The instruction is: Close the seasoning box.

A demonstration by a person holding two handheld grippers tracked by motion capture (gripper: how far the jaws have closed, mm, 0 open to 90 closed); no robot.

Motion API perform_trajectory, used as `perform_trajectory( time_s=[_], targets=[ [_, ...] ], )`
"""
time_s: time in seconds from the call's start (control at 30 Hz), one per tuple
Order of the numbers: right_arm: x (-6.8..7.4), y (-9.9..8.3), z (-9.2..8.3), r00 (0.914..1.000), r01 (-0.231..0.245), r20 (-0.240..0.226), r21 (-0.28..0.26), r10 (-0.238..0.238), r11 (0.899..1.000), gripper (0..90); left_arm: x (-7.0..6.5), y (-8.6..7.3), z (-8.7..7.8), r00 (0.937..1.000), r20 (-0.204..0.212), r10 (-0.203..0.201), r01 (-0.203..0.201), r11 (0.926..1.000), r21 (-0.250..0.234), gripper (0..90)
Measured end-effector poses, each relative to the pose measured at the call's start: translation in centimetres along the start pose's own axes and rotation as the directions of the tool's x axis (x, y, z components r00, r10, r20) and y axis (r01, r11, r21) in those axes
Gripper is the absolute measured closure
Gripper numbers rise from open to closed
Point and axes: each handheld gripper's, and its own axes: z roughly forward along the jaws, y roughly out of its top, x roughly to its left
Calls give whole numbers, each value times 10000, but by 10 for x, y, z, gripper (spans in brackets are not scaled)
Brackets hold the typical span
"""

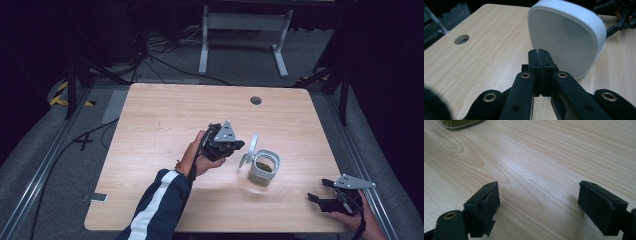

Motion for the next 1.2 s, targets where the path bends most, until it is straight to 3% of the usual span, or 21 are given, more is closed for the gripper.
perform_trajectory(
  time_s=[0.5, 0.53, 0.73, 1.2],
  targets=[
    [0, 0, 0, 10000, -15, 27, -15, 15, 10000, 177, -6, 20, 18, 9989, 321, 331, -331, 9995, -24, 900],
    [0, 0, 0, 10000, -15, 27, -15, 15, 10000, 177, -8, 20, 20, 9991, 375, 210, -208, 9998, -53, 900],
    [0, 0, 0, 10000, -10, 27, -16, 10, 10000, 177, -13, 23, 28, 9979, 444, 479, -484, 9988, 93, 900],
    [0, 0, 0, 10000, -12, 27, -14, 12, 10000, 177, -12, 20, 21, 9976, 248, 643, -652, 9972, 368, 895]
  ],
)
